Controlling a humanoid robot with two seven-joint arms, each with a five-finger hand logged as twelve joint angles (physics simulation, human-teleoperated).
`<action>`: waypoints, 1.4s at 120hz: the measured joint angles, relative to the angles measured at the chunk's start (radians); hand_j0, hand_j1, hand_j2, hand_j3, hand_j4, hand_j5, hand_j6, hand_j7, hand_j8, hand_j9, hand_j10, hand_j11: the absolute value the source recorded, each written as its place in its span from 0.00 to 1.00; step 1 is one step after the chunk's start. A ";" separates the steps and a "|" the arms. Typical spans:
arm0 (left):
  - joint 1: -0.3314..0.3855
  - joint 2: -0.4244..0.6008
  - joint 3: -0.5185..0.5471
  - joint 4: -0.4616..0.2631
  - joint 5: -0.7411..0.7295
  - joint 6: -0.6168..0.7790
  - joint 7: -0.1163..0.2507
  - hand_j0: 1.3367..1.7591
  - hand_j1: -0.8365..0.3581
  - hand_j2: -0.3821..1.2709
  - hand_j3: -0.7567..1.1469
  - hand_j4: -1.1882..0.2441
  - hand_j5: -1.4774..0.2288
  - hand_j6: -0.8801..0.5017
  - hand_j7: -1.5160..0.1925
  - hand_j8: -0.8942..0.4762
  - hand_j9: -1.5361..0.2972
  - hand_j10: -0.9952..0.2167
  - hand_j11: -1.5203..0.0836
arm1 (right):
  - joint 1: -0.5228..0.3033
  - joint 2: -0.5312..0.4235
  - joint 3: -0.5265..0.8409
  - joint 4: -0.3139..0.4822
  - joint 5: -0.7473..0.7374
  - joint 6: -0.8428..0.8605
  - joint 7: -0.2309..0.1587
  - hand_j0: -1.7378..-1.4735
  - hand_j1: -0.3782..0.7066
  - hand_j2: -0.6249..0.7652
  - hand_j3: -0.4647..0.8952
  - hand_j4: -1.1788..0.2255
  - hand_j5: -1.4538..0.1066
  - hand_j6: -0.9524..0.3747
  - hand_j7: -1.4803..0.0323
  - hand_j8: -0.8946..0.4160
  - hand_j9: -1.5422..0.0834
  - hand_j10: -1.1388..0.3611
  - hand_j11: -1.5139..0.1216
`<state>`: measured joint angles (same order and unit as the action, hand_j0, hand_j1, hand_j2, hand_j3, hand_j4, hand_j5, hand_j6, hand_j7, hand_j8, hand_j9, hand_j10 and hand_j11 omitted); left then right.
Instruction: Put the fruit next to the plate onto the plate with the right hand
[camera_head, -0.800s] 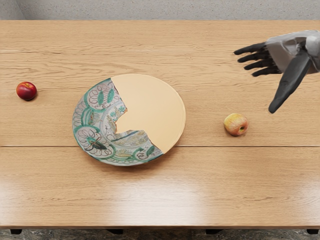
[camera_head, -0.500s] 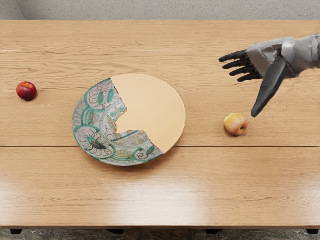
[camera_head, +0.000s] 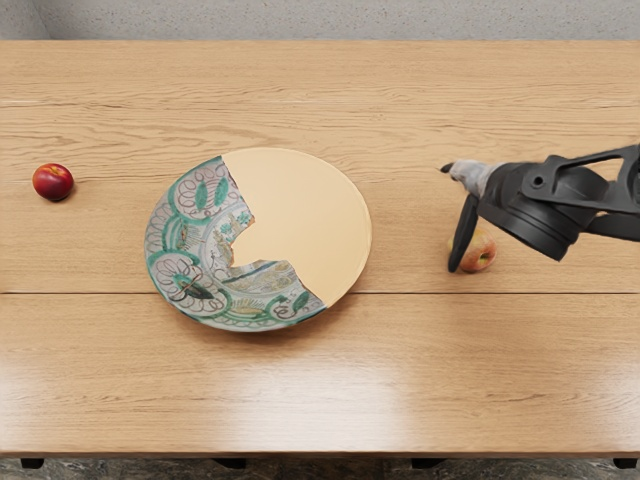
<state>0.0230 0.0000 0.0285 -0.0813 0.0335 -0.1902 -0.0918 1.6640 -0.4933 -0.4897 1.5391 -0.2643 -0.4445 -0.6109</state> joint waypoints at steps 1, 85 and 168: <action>0.000 0.000 0.000 0.000 0.000 0.000 0.000 0.76 0.99 0.23 0.40 0.83 0.87 0.64 0.89 0.65 0.84 0.82 0.95 | 0.000 0.001 -0.001 0.000 0.000 -0.002 0.000 0.30 0.04 0.45 0.34 0.83 0.92 0.71 0.97 0.67 0.94 0.75 0.92; 0.000 0.000 0.000 0.000 0.000 0.000 0.000 0.76 0.99 0.23 0.40 0.83 0.87 0.64 0.89 0.65 0.84 0.82 0.95 | -0.075 0.012 -0.065 0.005 -0.047 -0.141 0.000 0.30 0.15 0.43 0.34 0.76 0.84 0.63 0.88 0.60 0.86 0.68 0.84; 0.000 0.000 0.000 0.000 0.000 0.000 0.000 0.76 0.99 0.23 0.40 0.83 0.87 0.64 0.89 0.65 0.84 0.82 0.95 | -0.113 0.023 -0.058 0.001 -0.052 -0.146 0.000 0.30 0.24 0.42 0.34 0.70 0.77 0.57 0.81 0.53 0.79 0.63 0.77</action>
<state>0.0230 0.0000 0.0285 -0.0813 0.0336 -0.1902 -0.0914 1.5509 -0.4700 -0.5477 1.5402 -0.3167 -0.5908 -0.6109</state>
